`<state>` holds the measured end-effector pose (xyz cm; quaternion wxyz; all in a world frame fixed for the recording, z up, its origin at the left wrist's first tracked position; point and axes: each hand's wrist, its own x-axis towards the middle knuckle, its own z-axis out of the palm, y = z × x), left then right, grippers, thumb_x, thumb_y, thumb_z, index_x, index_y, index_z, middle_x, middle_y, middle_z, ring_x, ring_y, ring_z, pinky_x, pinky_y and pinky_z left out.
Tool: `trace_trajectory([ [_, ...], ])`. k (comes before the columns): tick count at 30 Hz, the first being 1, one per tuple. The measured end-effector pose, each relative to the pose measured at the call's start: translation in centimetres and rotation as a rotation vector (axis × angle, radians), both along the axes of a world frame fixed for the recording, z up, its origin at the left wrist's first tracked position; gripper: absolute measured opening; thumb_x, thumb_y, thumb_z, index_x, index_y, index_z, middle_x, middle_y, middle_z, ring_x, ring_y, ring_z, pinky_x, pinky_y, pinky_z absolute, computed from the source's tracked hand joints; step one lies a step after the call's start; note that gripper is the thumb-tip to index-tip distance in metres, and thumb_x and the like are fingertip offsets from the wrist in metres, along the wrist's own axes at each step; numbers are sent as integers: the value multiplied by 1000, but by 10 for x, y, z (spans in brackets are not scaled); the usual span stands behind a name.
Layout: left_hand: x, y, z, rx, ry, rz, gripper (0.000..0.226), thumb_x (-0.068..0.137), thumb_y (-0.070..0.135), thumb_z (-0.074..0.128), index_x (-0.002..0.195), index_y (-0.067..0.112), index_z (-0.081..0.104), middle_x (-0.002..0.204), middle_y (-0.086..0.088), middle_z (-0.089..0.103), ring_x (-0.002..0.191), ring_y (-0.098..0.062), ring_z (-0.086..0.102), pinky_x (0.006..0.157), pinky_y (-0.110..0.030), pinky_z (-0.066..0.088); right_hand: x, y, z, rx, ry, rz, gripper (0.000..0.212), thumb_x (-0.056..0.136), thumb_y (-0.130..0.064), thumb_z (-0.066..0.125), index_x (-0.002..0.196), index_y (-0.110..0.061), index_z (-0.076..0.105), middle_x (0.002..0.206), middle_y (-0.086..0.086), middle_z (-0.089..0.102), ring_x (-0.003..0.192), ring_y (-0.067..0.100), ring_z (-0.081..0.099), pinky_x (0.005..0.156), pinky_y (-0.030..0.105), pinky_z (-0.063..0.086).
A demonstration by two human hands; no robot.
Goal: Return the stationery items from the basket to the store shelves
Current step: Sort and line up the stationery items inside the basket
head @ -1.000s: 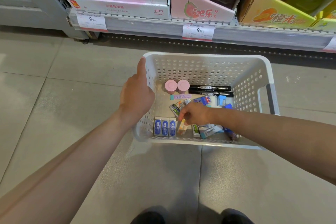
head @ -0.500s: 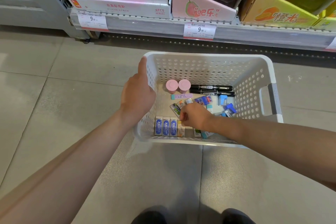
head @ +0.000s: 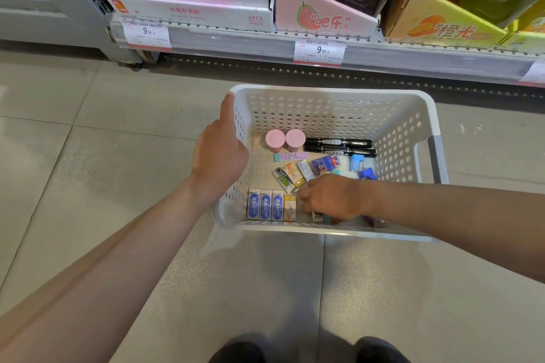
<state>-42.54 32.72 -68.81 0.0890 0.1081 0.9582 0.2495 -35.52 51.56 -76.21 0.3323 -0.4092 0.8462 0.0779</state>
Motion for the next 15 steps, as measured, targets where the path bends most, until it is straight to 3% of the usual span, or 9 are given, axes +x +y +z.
trace_trajectory([
  [4,0,-1,-1,1,-3,2,72,87,-1,47,148,16,12,102,-16,62,77,-27,60,56,-34,47,-2,-6,-2,172,112,119,50,87,-14,61,134,-11,45,147,12,29,126,28,38,93,40,44],
  [7,0,-1,0,3,-15,0,71,88,-1,47,147,16,13,94,-13,60,69,-22,53,49,-26,37,-4,2,2,251,109,144,51,88,-20,62,135,-9,44,149,11,28,123,28,41,99,40,40],
  [11,0,1,2,-9,-28,6,70,89,0,47,147,16,12,97,-13,59,68,-18,51,46,-21,33,-5,18,8,303,98,131,46,92,-22,53,136,-10,42,141,7,40,121,28,39,98,40,39],
  [15,0,1,3,-6,-36,5,70,90,0,48,147,15,12,106,-17,62,70,-18,52,47,-21,35,-10,26,20,345,73,121,28,93,-26,50,117,-16,59,128,0,48,119,23,40,93,35,38],
])
